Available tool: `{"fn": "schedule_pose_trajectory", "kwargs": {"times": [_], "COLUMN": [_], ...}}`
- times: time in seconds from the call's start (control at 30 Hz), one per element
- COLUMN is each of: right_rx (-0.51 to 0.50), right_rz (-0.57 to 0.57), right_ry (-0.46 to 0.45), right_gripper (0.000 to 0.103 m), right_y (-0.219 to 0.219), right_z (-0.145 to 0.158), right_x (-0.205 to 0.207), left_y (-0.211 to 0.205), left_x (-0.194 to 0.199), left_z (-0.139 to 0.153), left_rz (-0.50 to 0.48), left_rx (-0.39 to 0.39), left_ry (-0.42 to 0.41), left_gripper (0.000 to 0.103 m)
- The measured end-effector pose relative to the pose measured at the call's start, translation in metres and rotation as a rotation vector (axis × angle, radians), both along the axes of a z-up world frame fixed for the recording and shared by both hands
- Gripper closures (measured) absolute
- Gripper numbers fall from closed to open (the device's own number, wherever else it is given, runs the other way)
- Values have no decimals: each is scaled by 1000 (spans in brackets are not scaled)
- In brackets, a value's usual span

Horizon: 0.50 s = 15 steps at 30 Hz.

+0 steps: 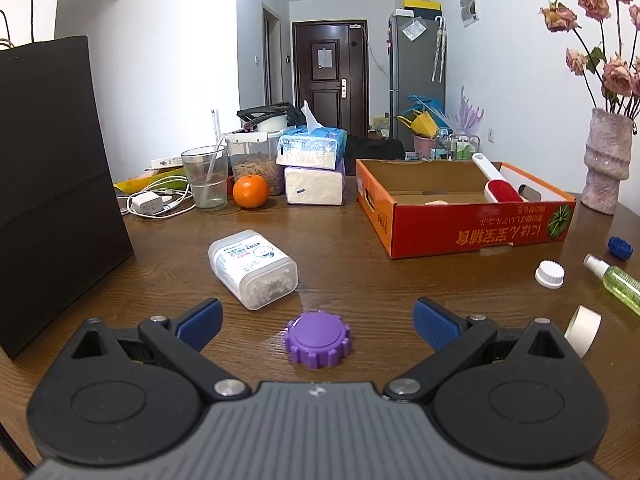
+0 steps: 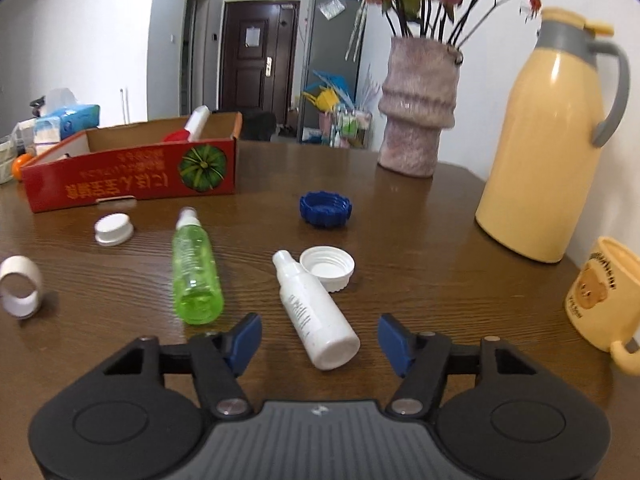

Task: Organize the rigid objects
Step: 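Move the right tool to the white lotion bottle and grasp it, then close the left gripper on the purple screw cap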

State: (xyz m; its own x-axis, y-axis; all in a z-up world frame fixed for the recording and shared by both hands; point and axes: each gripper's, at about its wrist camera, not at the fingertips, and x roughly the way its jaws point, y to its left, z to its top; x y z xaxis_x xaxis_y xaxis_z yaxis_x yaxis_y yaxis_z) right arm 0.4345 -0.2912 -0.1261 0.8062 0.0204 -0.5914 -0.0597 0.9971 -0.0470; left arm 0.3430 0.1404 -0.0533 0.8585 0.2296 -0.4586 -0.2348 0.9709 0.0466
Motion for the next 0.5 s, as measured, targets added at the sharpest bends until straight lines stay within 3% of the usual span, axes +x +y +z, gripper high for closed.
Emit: {"fn": "schedule_pose_trajectory", "kwargs": {"times": [0.2,0.5], "right_rx": [52,22], "right_rz": [11,-1], "right_ry": [27,-29], "right_gripper": [76,76], "right_y": [-4,4], "right_z": [-8,-3], "right_x": [14,4], "left_y": [7,17], "left_x": [9,26], "left_z": [-10,-28], "left_rz": [5,14], "left_rx": [4,-13], "left_ry": [39,88], "left_gripper": [0,0]}}
